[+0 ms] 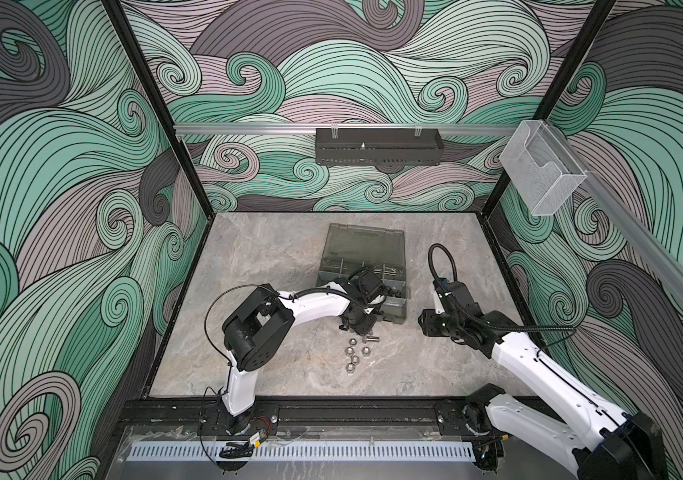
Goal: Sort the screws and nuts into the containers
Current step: 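Lower the left gripper onto a silver bolt in the pile, close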
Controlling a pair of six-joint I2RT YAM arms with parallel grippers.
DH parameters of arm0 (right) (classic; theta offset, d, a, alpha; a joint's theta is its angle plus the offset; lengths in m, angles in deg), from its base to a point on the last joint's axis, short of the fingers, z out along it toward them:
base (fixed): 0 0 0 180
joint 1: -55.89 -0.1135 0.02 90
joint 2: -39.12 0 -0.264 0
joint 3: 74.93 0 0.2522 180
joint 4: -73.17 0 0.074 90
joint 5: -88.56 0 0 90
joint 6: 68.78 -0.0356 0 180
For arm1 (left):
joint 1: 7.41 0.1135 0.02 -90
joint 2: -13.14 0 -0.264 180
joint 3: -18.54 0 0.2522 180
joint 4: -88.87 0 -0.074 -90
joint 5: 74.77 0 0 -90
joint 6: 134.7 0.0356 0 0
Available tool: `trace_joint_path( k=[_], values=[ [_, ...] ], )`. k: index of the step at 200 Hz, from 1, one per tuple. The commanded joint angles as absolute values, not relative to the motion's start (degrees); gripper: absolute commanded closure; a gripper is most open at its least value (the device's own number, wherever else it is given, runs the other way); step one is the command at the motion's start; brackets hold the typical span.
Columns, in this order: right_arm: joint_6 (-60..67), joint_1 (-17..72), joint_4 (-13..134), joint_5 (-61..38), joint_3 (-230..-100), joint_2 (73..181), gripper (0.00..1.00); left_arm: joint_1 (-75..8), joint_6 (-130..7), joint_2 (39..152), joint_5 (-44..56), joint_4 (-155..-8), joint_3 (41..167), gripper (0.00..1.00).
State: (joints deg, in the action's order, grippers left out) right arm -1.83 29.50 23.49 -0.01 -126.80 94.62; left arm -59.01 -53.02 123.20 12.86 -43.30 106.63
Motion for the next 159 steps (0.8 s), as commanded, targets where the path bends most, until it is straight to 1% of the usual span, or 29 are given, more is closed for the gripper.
trace_joint_path(
  k=[1,70,122,159],
  values=[
    [-2.4,29.8,22.8,-0.2,-126.4,93.8,0.56,-59.5,-54.0,121.9,13.8,-41.6,104.1,0.63],
    [-2.4,29.8,22.8,-0.2,-126.1,93.4,0.56,-57.6,-55.2,119.5,13.2,-41.9,104.8,0.63],
    [-2.4,29.8,22.7,-0.3,-125.7,93.0,0.56,-57.3,-54.2,121.2,13.7,-40.9,106.0,0.63],
    [-2.4,29.8,22.7,0.0,-125.2,92.7,0.56,-57.4,-53.9,121.4,12.8,-41.1,104.4,0.63]
  ],
)
